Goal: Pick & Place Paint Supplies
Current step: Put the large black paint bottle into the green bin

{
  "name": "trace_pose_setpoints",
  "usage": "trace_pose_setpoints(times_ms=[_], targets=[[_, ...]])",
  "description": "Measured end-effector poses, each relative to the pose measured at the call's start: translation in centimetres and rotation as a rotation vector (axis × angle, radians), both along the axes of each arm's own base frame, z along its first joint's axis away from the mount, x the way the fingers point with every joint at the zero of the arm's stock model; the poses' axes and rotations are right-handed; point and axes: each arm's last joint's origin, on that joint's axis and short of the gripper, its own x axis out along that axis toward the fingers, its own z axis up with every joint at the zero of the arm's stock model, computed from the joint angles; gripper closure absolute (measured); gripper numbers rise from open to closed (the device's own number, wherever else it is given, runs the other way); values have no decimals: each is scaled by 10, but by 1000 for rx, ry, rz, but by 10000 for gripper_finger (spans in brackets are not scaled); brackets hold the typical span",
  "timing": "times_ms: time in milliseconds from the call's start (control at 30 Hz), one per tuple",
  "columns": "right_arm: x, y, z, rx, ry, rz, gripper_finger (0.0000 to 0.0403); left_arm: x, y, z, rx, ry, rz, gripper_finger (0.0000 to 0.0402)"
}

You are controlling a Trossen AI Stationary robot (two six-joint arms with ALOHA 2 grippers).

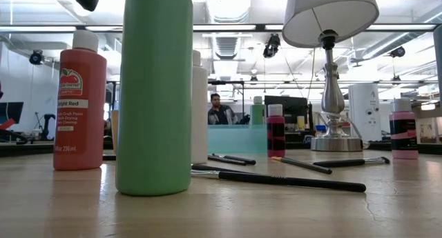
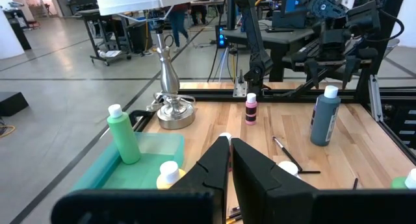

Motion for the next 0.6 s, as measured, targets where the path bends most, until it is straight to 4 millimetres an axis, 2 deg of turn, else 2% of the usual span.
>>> trace_pose_setpoints(times_ms=[300, 600], targets=[[11, -2, -6, -13, -28, 16, 137, 0, 0, 0, 0, 0, 0, 378], [12, -3, -6, -18, -27, 14, 174, 0, 0, 0, 0, 0, 0, 378]])
